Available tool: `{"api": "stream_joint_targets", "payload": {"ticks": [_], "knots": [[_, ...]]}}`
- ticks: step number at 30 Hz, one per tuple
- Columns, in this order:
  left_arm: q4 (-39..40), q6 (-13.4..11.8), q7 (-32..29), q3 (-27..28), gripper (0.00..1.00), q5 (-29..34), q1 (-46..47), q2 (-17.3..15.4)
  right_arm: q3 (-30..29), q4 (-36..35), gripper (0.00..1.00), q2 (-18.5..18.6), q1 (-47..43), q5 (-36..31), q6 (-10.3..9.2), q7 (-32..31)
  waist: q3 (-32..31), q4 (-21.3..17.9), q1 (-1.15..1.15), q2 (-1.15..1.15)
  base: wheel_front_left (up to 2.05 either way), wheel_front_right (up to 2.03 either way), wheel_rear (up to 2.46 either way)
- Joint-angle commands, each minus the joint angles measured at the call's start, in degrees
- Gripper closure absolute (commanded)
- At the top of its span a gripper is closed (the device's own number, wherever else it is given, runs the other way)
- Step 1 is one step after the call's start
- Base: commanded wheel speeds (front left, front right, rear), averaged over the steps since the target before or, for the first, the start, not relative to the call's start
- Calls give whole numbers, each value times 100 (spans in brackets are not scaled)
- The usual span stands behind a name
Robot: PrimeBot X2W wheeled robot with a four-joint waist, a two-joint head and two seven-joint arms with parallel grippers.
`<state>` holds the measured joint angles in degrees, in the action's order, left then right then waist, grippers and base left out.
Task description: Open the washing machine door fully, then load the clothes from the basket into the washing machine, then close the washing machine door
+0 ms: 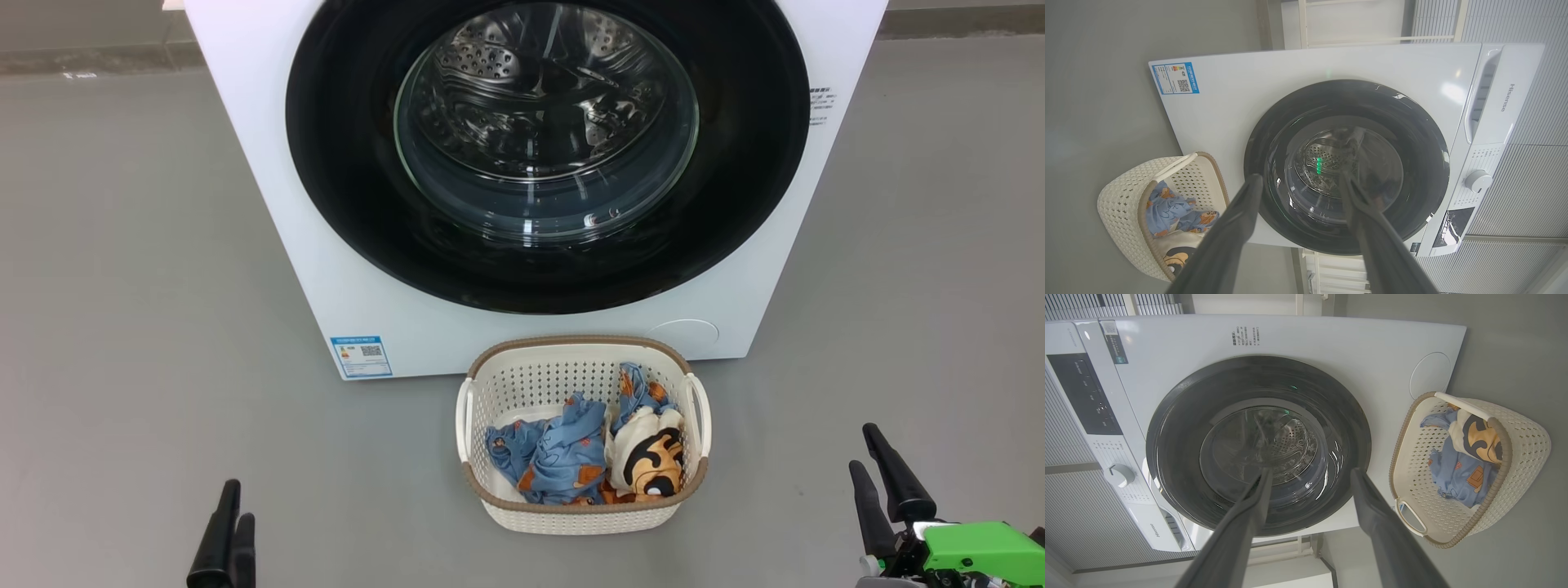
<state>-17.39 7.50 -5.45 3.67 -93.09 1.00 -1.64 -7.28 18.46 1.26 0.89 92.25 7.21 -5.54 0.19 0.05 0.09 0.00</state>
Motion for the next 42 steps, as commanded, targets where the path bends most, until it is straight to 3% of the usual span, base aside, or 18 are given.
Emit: {"api": "stream_joint_targets", "payload": {"ticks": [1, 6, 14, 42], "knots": [[171, 0, 47, -5, 0, 86, 156, -70, 29, -167, 0, 62, 171, -35, 9, 41, -7, 3, 4, 0, 0, 0, 0], [247, 0, 134, -41, 0, 185, 149, -93, 84, -195, 0, 85, 180, -138, 10, 136, 2, 9, -8, 0, 0, 0, 0], [347, 0, 269, -70, 0, 609, 150, -155, 233, -205, 0, 217, 241, -573, 11, 277, 4, 21, -8, 0, 0, 0, 0], [469, 0, 740, -222, 0, 2764, 125, -230, 619, -414, 0, 440, 365, -2847, 15, 748, -22, 71, -9, 0, 0, 0, 0]]}}
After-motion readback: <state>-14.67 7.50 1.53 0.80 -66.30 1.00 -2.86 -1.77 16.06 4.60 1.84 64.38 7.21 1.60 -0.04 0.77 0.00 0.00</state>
